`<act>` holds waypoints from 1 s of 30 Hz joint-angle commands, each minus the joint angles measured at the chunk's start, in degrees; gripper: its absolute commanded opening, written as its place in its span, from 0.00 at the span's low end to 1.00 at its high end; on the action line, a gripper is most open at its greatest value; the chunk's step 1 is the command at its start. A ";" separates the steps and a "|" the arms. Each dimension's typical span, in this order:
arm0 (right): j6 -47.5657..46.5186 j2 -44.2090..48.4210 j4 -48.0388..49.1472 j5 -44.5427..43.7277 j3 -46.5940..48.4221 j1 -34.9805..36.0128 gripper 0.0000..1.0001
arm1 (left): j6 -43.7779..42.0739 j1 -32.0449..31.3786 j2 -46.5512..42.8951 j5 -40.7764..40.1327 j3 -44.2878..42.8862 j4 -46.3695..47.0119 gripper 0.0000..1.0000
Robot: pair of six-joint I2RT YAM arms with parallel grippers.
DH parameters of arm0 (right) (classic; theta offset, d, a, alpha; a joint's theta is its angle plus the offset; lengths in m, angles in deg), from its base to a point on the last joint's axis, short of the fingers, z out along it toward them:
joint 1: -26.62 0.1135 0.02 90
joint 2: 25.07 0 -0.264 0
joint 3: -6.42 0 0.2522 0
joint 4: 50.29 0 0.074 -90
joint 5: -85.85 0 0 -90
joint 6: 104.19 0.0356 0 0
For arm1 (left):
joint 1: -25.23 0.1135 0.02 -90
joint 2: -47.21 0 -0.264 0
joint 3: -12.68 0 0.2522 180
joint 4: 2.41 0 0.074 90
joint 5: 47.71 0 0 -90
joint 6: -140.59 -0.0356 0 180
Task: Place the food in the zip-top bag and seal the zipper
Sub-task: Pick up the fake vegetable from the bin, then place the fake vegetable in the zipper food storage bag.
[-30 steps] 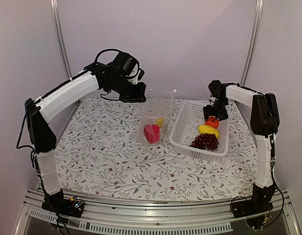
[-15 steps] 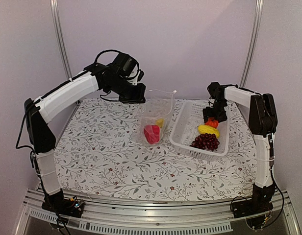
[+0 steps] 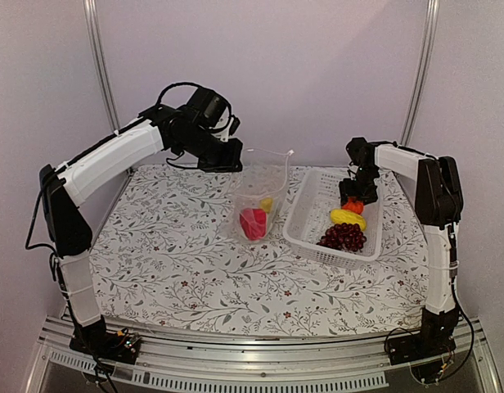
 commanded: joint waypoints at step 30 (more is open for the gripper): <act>-1.03 30.84 5.92 14.96 3.16 20.78 0.50 | 1.47 1.14 2.98 1.96 -1.05 3.73 0.00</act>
